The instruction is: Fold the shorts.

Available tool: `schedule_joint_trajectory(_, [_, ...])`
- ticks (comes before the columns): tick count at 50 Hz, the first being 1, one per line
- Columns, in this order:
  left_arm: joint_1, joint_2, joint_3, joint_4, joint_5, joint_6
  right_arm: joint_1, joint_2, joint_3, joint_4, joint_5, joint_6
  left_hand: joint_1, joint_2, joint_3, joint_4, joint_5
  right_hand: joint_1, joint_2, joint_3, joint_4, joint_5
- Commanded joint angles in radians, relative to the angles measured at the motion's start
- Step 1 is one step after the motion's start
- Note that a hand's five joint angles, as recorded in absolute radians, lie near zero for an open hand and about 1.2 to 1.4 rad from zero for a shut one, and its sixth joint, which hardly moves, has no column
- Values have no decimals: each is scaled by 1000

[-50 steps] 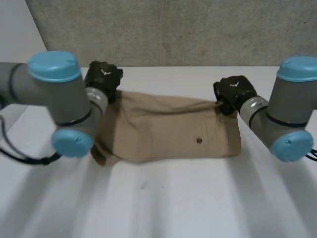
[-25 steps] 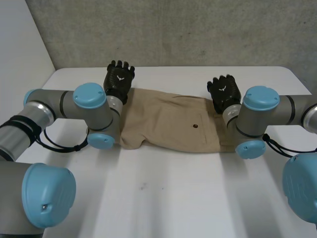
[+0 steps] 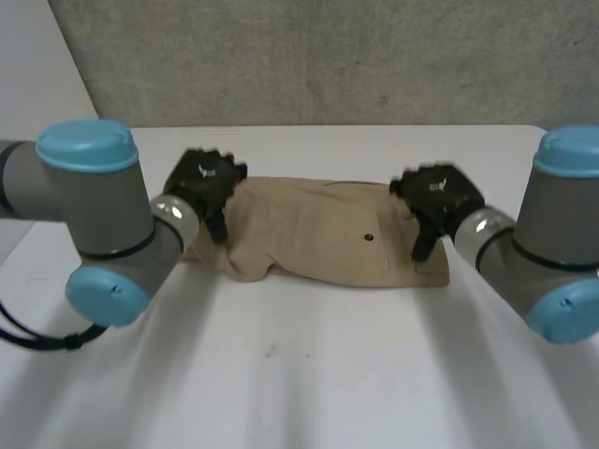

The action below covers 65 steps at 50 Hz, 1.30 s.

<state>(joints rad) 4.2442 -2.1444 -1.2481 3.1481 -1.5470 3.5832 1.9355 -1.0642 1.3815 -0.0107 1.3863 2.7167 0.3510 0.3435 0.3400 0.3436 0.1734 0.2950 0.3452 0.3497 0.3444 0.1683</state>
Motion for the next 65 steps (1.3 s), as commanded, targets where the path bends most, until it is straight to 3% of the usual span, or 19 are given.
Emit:
schedule_joint_trajectory(1, [55, -9, -74, 15, 28, 11, -50, 9, 112, -53, -52, 26, 74, 81, 85, 81, 77, 283, 233, 228, 234, 235])
schedule_joint_trajectory(8, [82, -61, -64, 93, 16, 31, -72, 44, 179, -186, -63, 29, 97, 105, 108, 105, 100, 351, 301, 296, 301, 303])
schedule_joint_trajectory(12, [100, -92, -62, 113, 13, 77, -72, 84, 169, -189, -56, 21, 270, 278, 281, 278, 273, 392, 342, 337, 342, 344])
schedule_joint_trajectory(13, [105, -95, -63, 116, 13, 100, -72, 87, 168, -190, -55, 20, 430, 438, 441, 438, 434, 401, 350, 346, 351, 353])
schedule_joint_trajectory(17, [126, -100, -60, 121, 1, 140, -73, 104, 156, -192, -50, 18, 707, 715, 718, 715, 711, 459, 409, 405, 410, 412])
schedule_joint_trajectory(29, [167, -135, -74, 219, -45, 253, -76, 110, 154, -196, -46, 17, 696, 704, 707, 704, 699, 459, 409, 405, 410, 412])
schedule_joint_trajectory(33, [187, -146, -94, 214, -41, 273, -76, 112, 152, -199, -35, 14, 644, 651, 655, 651, 647, 462, 412, 408, 413, 414])
schedule_joint_trajectory(39, [180, -124, -133, 216, -39, 261, -76, 115, 154, -222, -33, 14, 150, 158, 161, 158, 154, 606, 556, 551, 556, 558])
schedule_joint_trajectory(42, [174, -92, -140, 216, -47, 259, -76, 116, 152, -236, -32, 11, 89, 97, 100, 96, 92, 747, 696, 692, 697, 699])
schedule_joint_trajectory(46, [172, -42, -160, 217, -48, 255, -78, 116, 148, -236, -15, -29, 33, 40, 44, 40, 36, 1100, 1050, 1046, 1051, 1053])
schedule_joint_trajectory(52, [183, 66, -191, 214, -48, 174, -87, 86, 152, -224, 31, -118, -131, -124, -120, -124, -128, 1101, 1051, 1047, 1052, 1053])
schedule_joint_trajectory(65, [255, 222, -252, 167, -15, -9, -254, -59, 127, -118, 28, -392, -161, -153, -150, -154, -158, 1101, 1051, 1047, 1052, 1053])
